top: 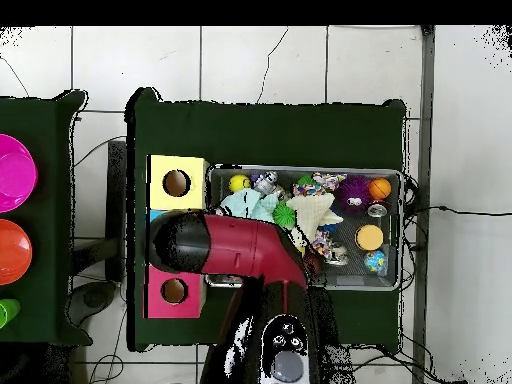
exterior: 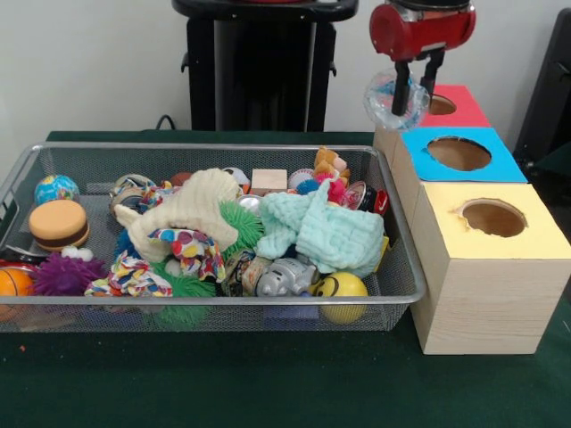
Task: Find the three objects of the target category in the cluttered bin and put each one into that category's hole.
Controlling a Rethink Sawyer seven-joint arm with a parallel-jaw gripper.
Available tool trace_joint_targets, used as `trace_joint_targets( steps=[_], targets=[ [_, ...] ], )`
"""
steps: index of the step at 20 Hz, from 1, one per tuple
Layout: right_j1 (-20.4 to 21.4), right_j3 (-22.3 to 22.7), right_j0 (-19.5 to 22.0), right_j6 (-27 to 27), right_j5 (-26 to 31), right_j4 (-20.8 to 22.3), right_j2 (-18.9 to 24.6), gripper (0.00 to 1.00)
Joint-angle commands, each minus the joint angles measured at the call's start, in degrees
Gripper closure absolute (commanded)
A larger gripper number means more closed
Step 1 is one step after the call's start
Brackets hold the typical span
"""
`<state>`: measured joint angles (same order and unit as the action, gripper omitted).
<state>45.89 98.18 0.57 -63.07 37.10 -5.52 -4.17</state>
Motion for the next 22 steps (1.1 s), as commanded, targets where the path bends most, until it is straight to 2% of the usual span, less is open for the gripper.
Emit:
trace_joint_targets(
  steps=[1, 5, 16, 18, 22],
  targets=[
    [-7.0, -8.5, -0.9, -19.5, 4.9, -3.2, 0.1, 1.0],
    [-9.8, -13.0, -1.6, -21.0, 6.5, -3.8, 0.0, 1.0],
    [-11.7, -15.0, -3.4, -24.4, 5.8, -5.3, -0.4, 1.0],
    [-11.6, -14.8, -3.7, -25.0, 6.3, -5.3, -0.7, 1.0],
    [-9.7, -10.7, -4.6, -25.8, 4.3, -5.5, -1.2, 1.0]
  ],
)
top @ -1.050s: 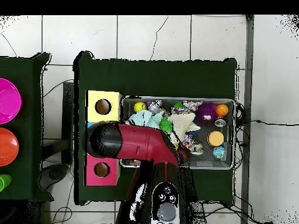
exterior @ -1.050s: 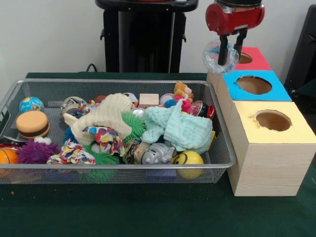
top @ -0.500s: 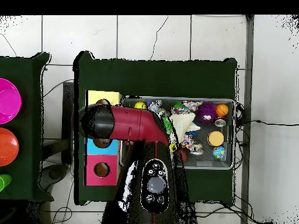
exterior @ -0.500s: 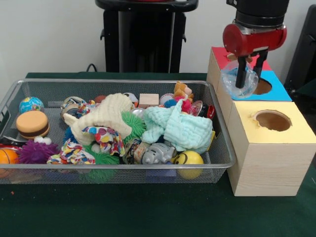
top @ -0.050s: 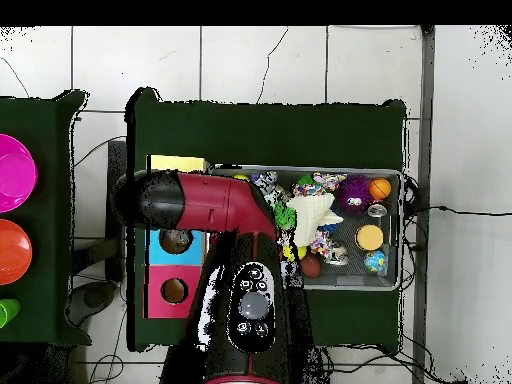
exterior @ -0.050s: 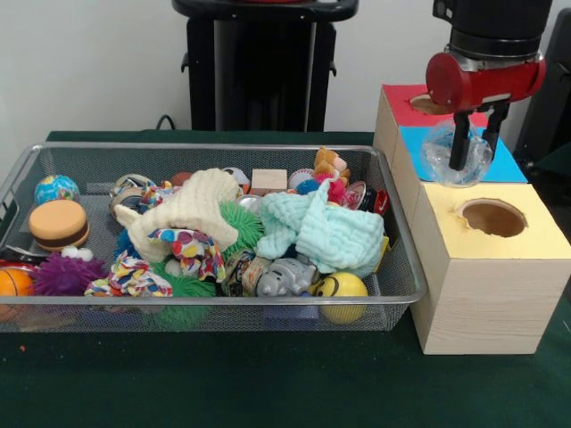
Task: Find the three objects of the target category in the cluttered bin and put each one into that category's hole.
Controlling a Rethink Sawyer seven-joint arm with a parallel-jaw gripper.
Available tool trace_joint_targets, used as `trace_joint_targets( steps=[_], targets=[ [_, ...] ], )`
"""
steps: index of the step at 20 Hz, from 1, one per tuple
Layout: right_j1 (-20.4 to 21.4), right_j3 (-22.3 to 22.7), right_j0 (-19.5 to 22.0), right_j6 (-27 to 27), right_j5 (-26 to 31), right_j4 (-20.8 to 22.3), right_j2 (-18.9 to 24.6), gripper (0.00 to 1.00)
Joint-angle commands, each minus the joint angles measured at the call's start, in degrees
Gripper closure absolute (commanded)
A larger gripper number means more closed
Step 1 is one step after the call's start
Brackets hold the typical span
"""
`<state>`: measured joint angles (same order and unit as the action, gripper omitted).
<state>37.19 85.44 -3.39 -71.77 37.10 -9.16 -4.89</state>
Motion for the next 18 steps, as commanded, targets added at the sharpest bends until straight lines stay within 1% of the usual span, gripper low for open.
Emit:
trace_joint_targets(
  steps=[1, 2, 5, 13, 18],
  targets=[
    [-0.4, 3.5, -0.7, -17.1, 3.5, -2.0, -0.4, 1.0],
    [-0.1, 4.1, -0.6, -17.0, 3.1, -2.0, -0.3, 1.0],
    [1.1, 7.7, -0.4, -17.2, 0.1, -2.1, 0.1, 1.0],
    [2.8, 15.4, 0.1, -17.0, -7.6, -2.2, 1.8, 1.0],
    [2.7, 19.4, 0.1, -17.3, -12.8, -2.4, 3.0, 1.0]
  ],
)
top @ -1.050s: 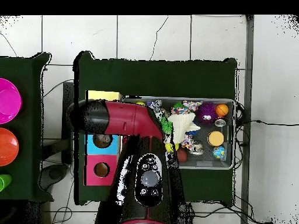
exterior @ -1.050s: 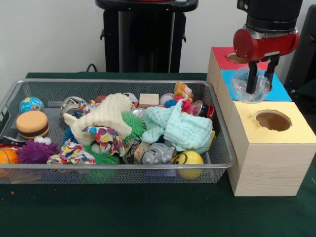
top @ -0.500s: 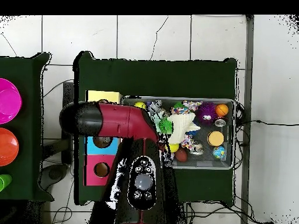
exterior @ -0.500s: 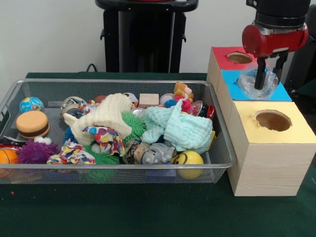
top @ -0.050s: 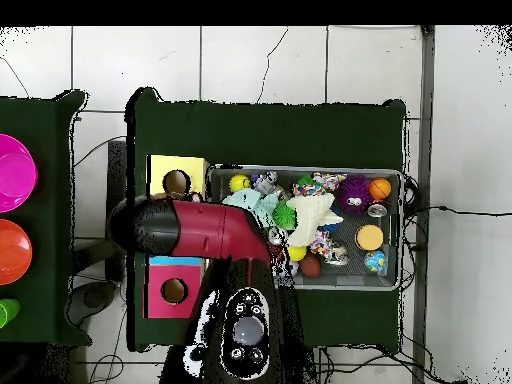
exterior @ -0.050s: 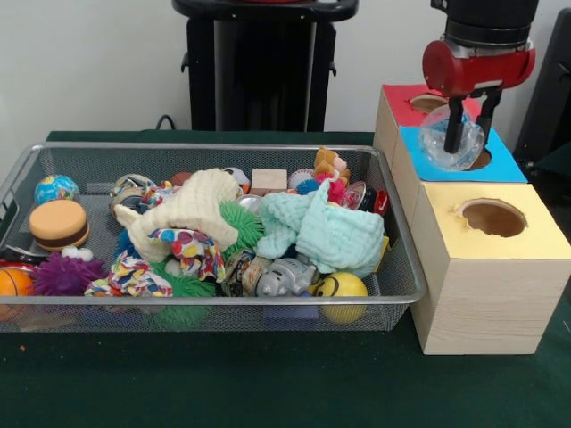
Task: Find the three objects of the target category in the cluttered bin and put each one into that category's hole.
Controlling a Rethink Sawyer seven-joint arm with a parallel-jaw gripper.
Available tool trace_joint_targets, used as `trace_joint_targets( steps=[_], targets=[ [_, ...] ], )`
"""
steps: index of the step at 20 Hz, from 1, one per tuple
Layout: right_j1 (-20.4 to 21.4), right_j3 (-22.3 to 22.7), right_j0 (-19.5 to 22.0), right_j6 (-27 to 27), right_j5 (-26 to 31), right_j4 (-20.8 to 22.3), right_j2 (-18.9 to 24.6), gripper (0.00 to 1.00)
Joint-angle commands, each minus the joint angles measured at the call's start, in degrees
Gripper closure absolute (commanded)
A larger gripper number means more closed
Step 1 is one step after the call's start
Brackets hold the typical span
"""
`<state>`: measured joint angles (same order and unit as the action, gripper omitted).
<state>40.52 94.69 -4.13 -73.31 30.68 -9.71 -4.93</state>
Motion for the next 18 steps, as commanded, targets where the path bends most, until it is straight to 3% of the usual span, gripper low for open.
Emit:
trace_joint_targets(
  steps=[1, 9, 18],
  targets=[
    [-0.8, 10.8, 0.9, -15.8, -7.5, -1.9, 3.3, 1.0],
    [-2.0, 13.9, -0.2, -16.7, -13.4, -2.5, 4.1, 1.0],
    [-2.4, 14.9, -3.9, -18.9, -14.6, -5.2, 2.3, 1.0]
  ],
)
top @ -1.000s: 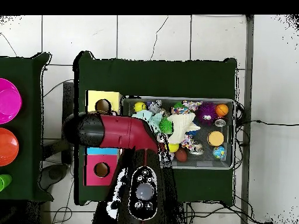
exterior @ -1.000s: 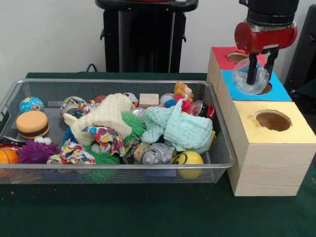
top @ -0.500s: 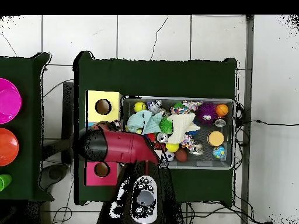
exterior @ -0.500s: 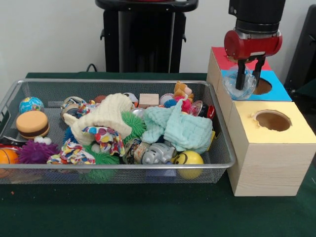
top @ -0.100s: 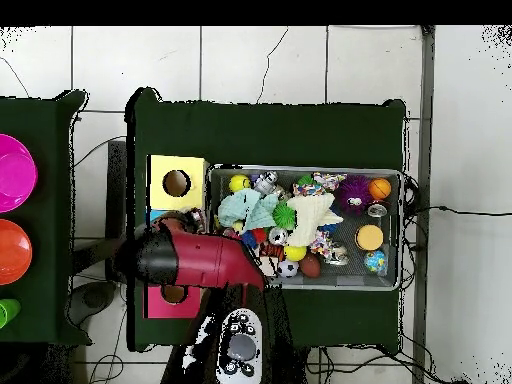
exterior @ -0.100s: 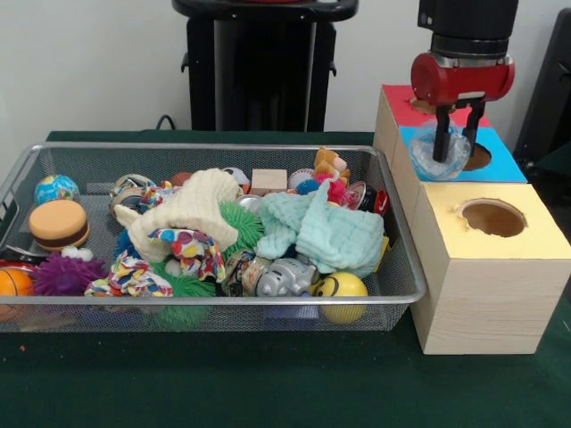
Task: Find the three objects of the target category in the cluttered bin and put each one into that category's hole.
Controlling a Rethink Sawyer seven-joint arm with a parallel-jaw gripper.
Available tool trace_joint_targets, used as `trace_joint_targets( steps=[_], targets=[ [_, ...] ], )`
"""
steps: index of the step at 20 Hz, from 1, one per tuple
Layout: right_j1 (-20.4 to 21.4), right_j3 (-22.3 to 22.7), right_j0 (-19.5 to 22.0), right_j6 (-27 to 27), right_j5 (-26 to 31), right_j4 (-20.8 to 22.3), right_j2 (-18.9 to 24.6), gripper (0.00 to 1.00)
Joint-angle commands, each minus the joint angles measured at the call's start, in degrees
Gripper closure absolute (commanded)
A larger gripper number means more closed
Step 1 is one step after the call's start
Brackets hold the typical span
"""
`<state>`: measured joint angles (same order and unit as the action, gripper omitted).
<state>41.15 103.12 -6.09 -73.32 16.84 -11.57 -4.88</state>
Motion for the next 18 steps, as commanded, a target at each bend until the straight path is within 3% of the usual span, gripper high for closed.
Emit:
trace_joint_targets(
  steps=[1, 10, 18],
  targets=[
    [-3.0, 6.6, -2.3, -19.1, -0.9, -3.7, 2.1, 1.0],
    [-3.0, 7.6, -4.5, -19.4, -1.6, -6.2, 1.1, 1.0],
    [-2.7, 10.3, -1.6, -18.0, -4.0, -5.3, 3.1, 1.0]
  ],
)
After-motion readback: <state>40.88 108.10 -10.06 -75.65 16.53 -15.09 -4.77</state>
